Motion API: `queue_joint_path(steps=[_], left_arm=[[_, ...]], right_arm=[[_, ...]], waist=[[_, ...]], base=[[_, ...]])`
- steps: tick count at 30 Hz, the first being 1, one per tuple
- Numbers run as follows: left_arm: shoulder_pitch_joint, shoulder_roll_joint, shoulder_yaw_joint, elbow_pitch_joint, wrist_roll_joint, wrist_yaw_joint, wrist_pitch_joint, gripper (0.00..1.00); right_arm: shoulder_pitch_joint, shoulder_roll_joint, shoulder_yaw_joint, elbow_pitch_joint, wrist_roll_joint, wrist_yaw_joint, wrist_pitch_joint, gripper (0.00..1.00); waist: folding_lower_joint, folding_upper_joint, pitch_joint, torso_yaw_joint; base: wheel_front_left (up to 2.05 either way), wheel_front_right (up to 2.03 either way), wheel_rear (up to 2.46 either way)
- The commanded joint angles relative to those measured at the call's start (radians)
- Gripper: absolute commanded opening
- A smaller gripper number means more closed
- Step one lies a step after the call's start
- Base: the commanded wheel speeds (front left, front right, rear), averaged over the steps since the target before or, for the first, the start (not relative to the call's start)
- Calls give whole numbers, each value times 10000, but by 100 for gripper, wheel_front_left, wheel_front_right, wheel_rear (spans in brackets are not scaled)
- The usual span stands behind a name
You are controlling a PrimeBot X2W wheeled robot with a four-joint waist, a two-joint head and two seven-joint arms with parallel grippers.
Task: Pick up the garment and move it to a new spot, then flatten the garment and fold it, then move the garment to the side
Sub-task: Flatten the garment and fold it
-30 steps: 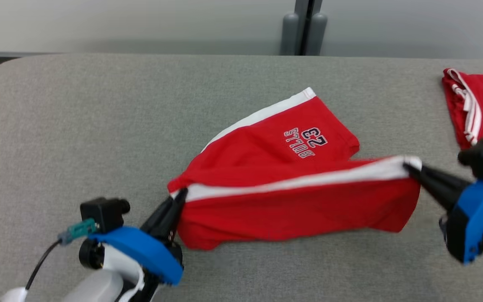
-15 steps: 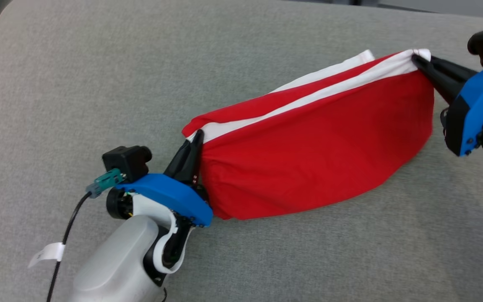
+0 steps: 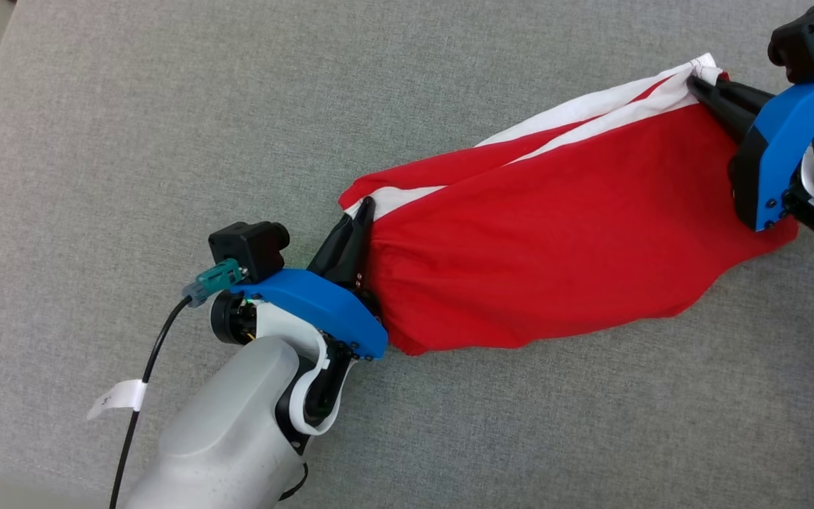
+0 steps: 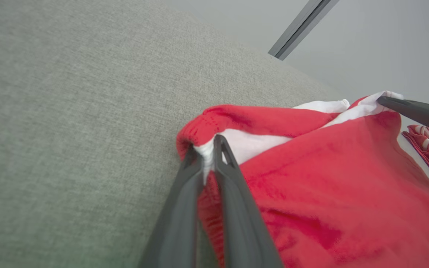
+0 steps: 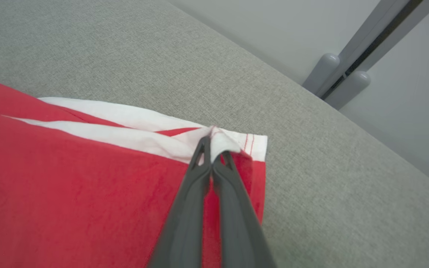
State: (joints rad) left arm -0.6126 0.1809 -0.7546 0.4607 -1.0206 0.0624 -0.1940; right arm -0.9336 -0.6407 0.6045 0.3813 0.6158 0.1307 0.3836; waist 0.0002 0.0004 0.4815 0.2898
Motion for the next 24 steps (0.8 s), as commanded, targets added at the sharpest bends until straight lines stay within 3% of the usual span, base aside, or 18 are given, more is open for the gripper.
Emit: queue_joint_path(steps=[1,2,9,16,19,24], left_arm=[[-177,-46,-5,56,9,-41,38,74],[-179,-89,-12,97,-22,-95,28,100],[327,72,88,197,-107,-305,-244,100],[1383,461,583,47,218,-247,-662,100],[1835,694,1273,-273,755,-74,-711,100],[2855,691,3125,-1376,2747,32,-715,100]], right_arm=[[-165,-10,15,81,76,1,-97,100],[-173,20,54,194,131,1,-186,100],[249,137,298,882,642,1,-593,100],[1546,195,-117,1263,1185,1,-1085,100],[2078,279,-493,1339,876,1,-1450,100],[2681,932,-1502,1767,561,1,-1915,100]], waist=[[-2,-4,-15,4],[-2,-4,-37,9],[-2,-4,-572,-88],[-2,-4,-1627,-163],[-2,-4,-1940,-236],[-2,-4,-2142,-393]], base=[[0,0,0],[0,0,0],[0,0,0],[0,0,0],[0,0,0],[0,0,0]])
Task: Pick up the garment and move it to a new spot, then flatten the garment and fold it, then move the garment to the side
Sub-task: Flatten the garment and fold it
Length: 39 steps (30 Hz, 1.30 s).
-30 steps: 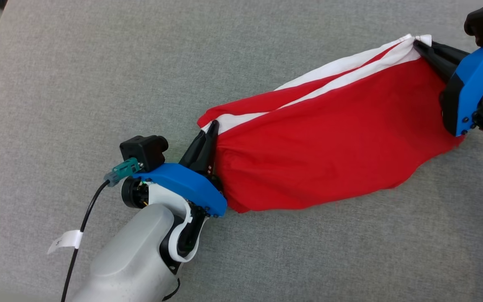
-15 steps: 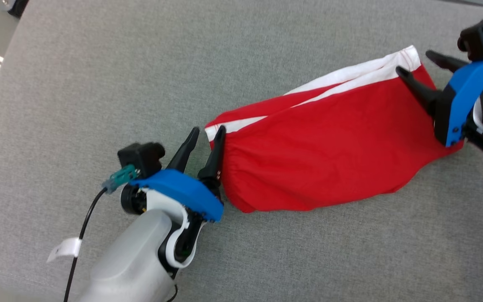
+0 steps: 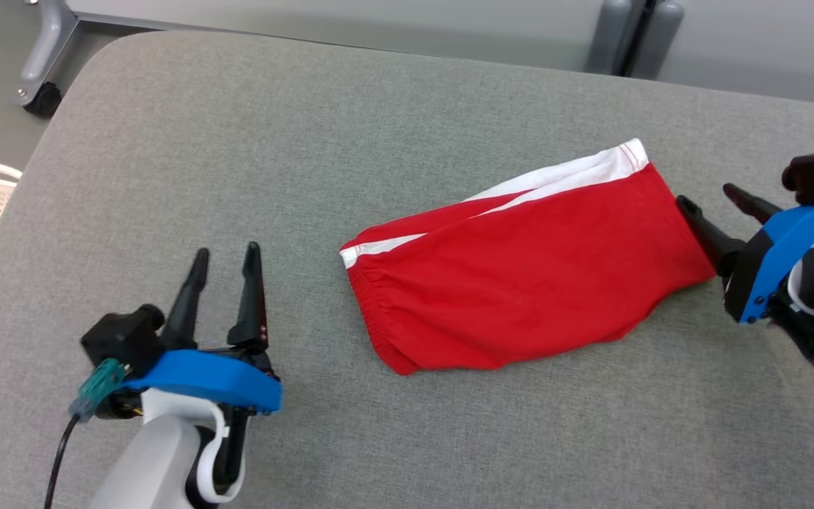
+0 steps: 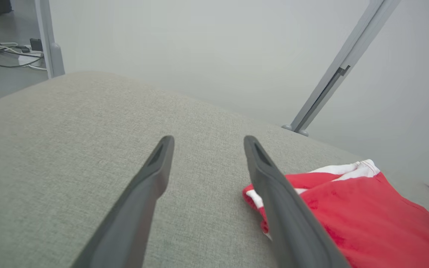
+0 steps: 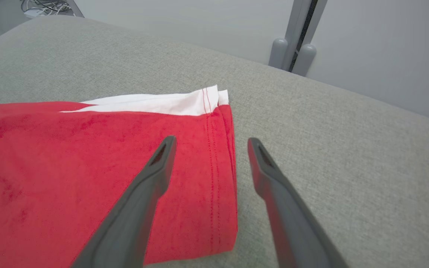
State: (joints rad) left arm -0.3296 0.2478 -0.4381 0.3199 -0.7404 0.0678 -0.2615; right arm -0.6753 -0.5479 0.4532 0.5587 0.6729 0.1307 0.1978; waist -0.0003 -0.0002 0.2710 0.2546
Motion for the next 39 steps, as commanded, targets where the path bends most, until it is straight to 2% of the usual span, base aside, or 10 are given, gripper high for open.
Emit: queue_joint_path(steps=[1,4,9,16,21,25,26,27,28,39], left_arm=[[173,-12,306,-228,437,-116,-39,100],[684,-133,1107,-633,1796,-266,-39,100],[968,-538,2042,-804,3008,-923,-42,100],[862,-1077,2778,-755,3874,-1632,-43,100],[900,-1386,2964,-736,4171,-1846,-44,100],[1030,-1535,3085,-760,4241,-1927,-44,100],[1036,-1547,3110,-774,4264,-1932,-44,100],[1042,-1562,3133,-782,4277,-1947,-44,100],[1056,-1578,3150,-786,4290,-1959,-44,100],[1245,-1538,3226,-855,4161,-2000,-44,100]], right_arm=[[137,154,-169,124,-65,1,-82,100],[144,643,-632,517,-313,1,-41,100],[-364,1282,-1237,1141,-621,1,-96,100],[-1316,1843,-1946,2751,-1634,1,-321,100],[-1525,2164,-2217,3783,-2195,2,-435,100],[-1245,2381,-1979,4237,-2495,5,-375,100],[-1188,2393,-1888,4292,-2570,14,-359,94],[-1150,2384,-1812,4307,-2635,14,-423,35],[-1097,2409,-1777,4322,-2639,14,-454,0],[-791,2095,-2215,3598,-2196,-4,-1380,0]], waist=[[3,2,-39,-81],[3,2,20,-136],[3,2,335,-32],[3,2,889,291],[3,2,1020,549],[3,2,1019,615],[3,2,1016,608],[3,2,1009,597],[3,2,999,575],[3,2,494,-75]], base=[[0,0,0],[0,0,0],[0,0,0],[0,0,0],[0,0,0],[0,0,0],[0,0,0],[0,0,0],[0,0,0],[0,0,0]])
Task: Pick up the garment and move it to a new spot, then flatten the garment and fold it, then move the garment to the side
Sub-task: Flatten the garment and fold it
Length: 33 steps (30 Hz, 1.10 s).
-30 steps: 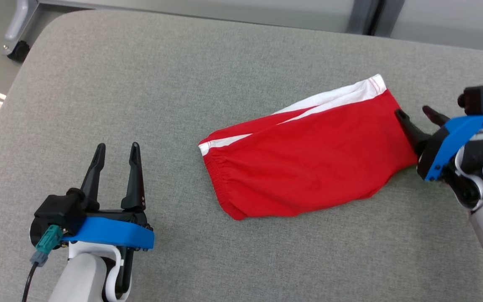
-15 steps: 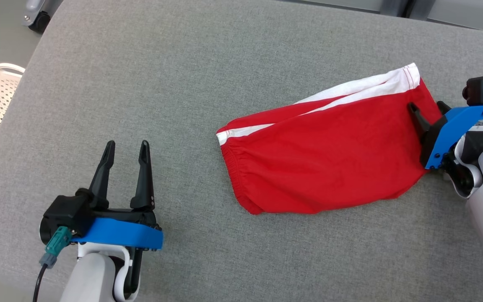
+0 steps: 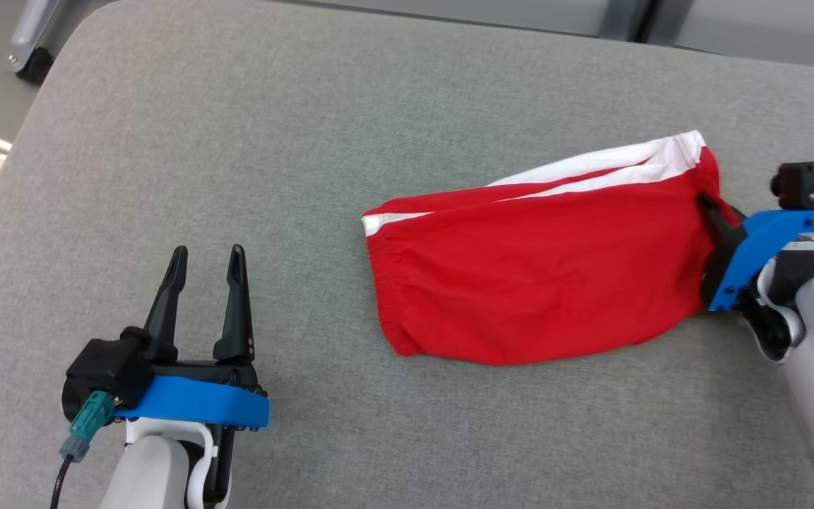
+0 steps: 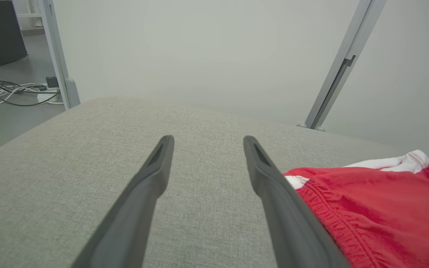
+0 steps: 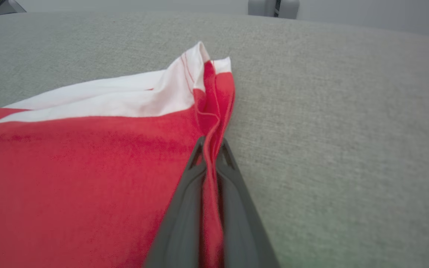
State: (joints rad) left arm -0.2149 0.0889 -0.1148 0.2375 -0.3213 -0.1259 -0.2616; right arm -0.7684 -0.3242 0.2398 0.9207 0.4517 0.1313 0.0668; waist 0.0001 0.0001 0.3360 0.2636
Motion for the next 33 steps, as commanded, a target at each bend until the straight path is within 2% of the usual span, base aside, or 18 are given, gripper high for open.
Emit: queue_joint_path(steps=[1,7,12,16,20,23,27,33], left_arm=[[110,98,-47,-43,-35,-63,-42,100],[312,295,-87,-58,-104,-65,-43,100],[422,412,-247,-14,-132,-63,-43,100],[453,452,-353,33,-210,-44,-43,100],[430,444,-406,88,-231,-44,-43,100],[394,445,-455,129,-282,-44,-43,100],[393,422,-506,130,-357,-44,-43,100],[354,345,-534,124,-411,-45,-43,100]], right_arm=[[184,-206,-215,-116,46,-10,-185,0],[798,-509,-1489,-272,-371,-7,-546,0],[1310,-705,-3141,-428,-1407,-5,-380,0],[1656,-311,-4281,-1207,-2387,-5,129,0],[1903,529,-4914,-2522,-3271,-5,978,0],[1947,1295,-4977,-3591,-3734,-5,1757,0],[1824,2204,-4426,-4602,-3994,-5,2643,0],[1644,2663,-3314,-4852,-3760,-5,3108,0]], waist=[[-1,-1,-234,-261],[-1,-1,-748,-765],[-1,-1,-1024,-1043],[-1,-1,-1172,-1161],[-1,-1,-1259,-1200],[-1,-1,-1295,-1157],[-1,-1,-1335,-999],[-1,-1,-1263,-775]], base=[[0,0,0],[0,0,0],[0,0,0],[0,0,0],[0,0,0],[0,0,0],[0,0,0],[0,0,0]])
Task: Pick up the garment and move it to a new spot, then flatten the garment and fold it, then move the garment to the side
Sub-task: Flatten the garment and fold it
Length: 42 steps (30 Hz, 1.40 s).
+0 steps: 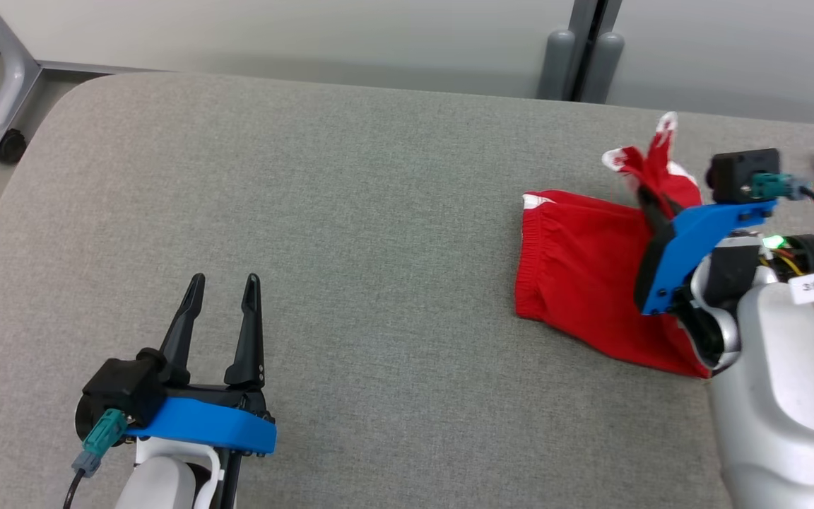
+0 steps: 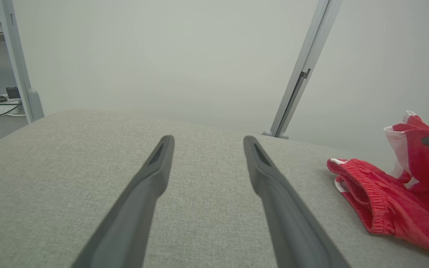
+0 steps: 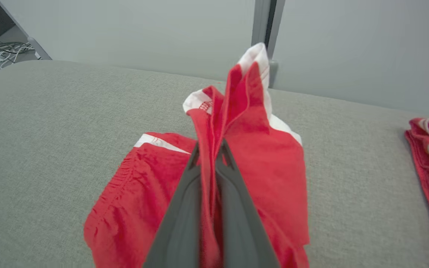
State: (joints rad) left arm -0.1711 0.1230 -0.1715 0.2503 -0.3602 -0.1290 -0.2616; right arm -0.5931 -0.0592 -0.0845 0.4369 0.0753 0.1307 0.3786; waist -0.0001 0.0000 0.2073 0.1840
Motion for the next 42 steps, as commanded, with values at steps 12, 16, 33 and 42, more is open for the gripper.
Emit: queue_joint_path(steps=[12,16,33,42], left_arm=[[-329,-150,-259,79,-95,-14,-43,100],[-336,-170,-405,166,-153,-14,-43,100],[448,37,177,-27,-44,-15,-42,100],[386,46,184,-130,-58,-15,-42,100]], right_arm=[[-765,71,1836,1888,794,1,-227,0],[-978,74,2047,2466,1316,1,-609,100],[637,-1192,563,-249,2146,2,-2518,100],[2175,-915,934,-216,1106,2,-2757,0]], waist=[[1,0,248,617],[1,0,195,716],[1,0,-638,-218],[1,0,-514,-394]], base=[[0,0,0],[0,0,0],[0,0,0],[0,0,0]])
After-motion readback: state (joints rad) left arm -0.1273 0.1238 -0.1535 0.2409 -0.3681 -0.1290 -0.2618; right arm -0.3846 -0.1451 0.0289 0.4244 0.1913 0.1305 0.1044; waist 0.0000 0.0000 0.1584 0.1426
